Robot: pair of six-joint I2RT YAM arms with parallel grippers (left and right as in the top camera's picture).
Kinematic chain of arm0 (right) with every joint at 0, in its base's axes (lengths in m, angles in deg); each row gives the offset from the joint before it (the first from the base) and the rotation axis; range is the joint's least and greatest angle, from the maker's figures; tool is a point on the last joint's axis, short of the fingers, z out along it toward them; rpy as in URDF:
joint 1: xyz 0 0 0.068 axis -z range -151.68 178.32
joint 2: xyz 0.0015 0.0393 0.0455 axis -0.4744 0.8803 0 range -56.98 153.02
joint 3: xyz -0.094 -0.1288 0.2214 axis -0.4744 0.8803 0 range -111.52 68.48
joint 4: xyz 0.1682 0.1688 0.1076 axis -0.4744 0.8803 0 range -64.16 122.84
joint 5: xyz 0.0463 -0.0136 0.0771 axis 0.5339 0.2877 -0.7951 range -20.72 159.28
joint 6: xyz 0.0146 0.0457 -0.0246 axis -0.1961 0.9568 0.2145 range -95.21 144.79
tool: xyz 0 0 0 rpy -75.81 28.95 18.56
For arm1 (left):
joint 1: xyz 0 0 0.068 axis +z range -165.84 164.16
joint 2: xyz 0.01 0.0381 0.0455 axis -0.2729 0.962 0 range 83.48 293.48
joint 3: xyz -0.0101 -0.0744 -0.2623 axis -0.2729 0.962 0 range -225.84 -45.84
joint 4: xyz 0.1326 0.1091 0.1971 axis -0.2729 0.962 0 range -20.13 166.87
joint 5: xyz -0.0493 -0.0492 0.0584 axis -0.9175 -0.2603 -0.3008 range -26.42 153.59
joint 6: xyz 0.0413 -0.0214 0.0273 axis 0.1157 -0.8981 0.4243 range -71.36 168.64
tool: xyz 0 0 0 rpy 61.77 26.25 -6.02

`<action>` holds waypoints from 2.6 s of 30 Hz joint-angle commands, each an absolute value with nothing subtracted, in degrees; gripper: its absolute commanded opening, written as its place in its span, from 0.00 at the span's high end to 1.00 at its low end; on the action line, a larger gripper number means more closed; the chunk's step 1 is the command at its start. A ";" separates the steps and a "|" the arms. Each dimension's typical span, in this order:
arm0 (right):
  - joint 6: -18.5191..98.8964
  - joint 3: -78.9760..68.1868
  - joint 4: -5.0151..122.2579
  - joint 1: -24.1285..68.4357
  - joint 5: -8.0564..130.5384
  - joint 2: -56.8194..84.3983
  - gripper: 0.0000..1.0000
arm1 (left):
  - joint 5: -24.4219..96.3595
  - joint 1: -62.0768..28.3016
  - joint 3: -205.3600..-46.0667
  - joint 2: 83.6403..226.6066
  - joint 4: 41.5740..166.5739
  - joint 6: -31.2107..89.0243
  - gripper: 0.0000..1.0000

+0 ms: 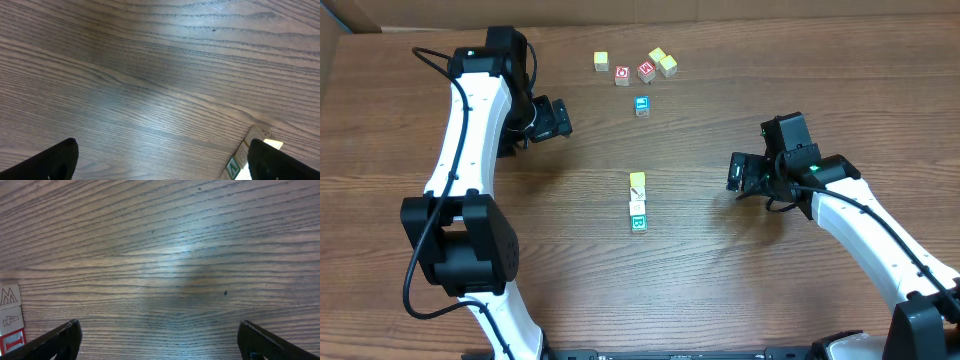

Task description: Flip 4 blocks

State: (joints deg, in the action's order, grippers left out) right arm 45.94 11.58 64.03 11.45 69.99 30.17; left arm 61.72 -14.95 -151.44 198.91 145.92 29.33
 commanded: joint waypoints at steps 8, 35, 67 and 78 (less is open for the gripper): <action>45.52 10.40 63.68 11.74 70.74 29.38 0.00 | 62.31 -14.73 -152.79 199.94 145.85 30.25 0.00; 45.52 10.51 63.73 11.72 70.74 4.58 0.00 | 62.31 -14.73 -152.79 199.94 145.85 30.25 0.00; 45.50 10.79 80.05 13.95 72.25 -43.62 0.00 | 62.31 -14.73 -152.79 199.94 145.85 30.25 0.00; 45.48 16.10 87.66 17.64 75.94 -50.74 0.00 | 62.33 -14.73 -152.79 199.94 145.85 30.25 0.00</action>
State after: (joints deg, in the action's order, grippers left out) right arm 45.74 14.42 88.05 16.24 73.93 -48.08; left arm 61.91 -14.95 -151.44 198.91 145.92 29.33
